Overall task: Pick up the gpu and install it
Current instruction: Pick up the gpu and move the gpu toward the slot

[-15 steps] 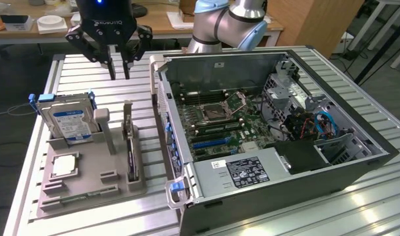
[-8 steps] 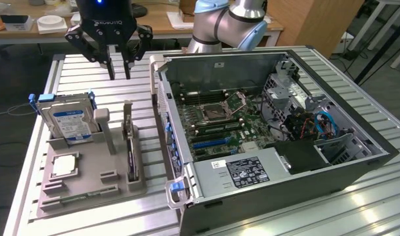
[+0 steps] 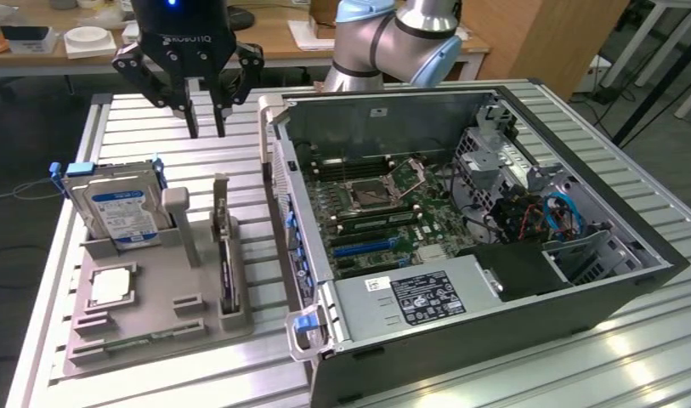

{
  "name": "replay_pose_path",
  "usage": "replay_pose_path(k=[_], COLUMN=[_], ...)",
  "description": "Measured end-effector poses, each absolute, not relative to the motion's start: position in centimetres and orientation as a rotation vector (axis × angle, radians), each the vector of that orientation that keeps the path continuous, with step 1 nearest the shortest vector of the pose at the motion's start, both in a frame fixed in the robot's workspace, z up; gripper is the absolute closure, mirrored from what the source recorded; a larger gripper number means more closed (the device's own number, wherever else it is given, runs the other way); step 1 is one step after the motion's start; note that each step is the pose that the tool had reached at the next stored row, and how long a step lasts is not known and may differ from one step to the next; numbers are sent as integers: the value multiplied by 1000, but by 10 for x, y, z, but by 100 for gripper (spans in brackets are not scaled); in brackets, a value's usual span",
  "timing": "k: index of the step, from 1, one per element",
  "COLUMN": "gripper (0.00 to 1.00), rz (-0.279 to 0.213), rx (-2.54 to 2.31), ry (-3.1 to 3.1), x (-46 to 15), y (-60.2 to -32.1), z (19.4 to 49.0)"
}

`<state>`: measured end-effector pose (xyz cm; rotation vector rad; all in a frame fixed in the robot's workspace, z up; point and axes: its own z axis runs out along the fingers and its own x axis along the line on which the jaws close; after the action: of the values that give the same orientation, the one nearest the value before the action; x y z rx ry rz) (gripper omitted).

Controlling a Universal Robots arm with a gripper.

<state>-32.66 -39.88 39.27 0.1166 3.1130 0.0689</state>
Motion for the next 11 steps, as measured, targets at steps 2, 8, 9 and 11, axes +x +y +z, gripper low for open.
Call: replay_pose_path(k=[2,8,9,11], gripper=[64,64,64,64], rz=[69,69,69,69], rx=[117,117,117,117], ry=[3113,3113,3113,3113], x=[-327,-327,-327,-327], y=[-399,-399,-399,-399], z=[392,389,388,387])
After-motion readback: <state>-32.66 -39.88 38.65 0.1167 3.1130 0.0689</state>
